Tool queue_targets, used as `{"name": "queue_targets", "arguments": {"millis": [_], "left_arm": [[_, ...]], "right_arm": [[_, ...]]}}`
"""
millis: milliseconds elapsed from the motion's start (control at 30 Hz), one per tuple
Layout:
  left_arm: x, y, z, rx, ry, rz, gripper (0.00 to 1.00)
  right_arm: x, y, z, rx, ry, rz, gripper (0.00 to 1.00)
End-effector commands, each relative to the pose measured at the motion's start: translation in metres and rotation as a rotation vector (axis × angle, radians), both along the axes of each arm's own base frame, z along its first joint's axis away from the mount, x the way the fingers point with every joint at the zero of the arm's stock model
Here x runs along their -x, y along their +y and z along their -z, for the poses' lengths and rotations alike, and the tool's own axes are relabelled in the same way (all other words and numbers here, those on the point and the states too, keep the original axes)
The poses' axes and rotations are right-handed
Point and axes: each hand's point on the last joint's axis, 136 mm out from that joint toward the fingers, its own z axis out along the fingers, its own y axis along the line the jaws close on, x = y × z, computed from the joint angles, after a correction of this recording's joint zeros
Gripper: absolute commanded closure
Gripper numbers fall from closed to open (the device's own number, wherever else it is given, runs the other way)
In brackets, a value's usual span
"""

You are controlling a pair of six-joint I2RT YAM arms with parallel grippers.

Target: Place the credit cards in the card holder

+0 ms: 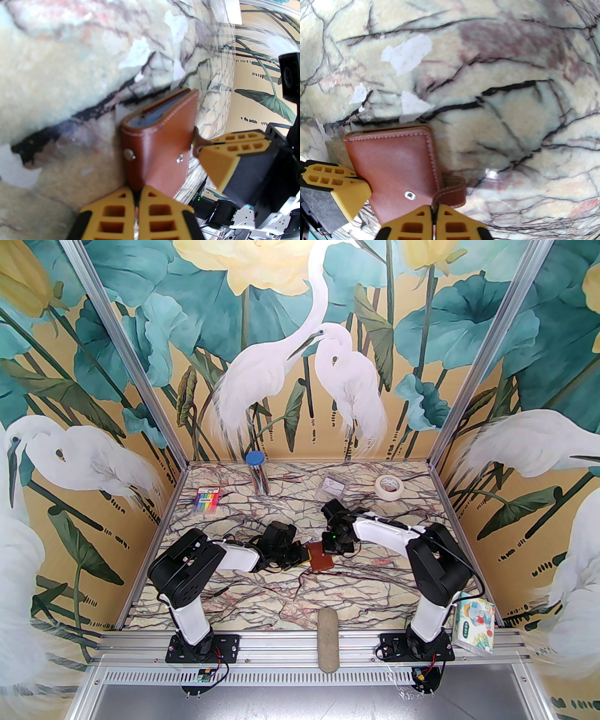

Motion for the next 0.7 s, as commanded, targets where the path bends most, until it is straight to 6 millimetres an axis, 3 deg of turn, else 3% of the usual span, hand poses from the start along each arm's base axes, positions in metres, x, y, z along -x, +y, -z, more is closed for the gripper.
{"name": "queue_targets", "arguments": {"millis": [0, 433, 533, 600, 667], "left_arm": [[0.014, 0.024, 0.043, -0.154, 0.083, -0.038, 1.00], [0.013, 0.023, 0.036, -0.129, 0.056, -0.043, 1.00], [0.011, 0.023, 0.026, -0.116, 0.026, -0.047, 0.84], [0.008, 0.025, 0.013, -0.096, -0.019, -0.070, 0.65], [0.007, 0.030, 0.000, -0.086, -0.050, -0.089, 0.53]], "right_arm": [[0.002, -0.005, -0.005, -0.011, -0.012, -0.015, 0.95], [0.004, -0.008, -0.029, -0.064, -0.070, -0.024, 0.98], [0.008, -0.010, -0.035, -0.070, -0.078, -0.031, 1.00], [0.010, -0.011, -0.041, -0.078, -0.089, -0.034, 1.00], [0.012, -0.013, -0.048, -0.087, -0.099, -0.036, 1.00]]}}
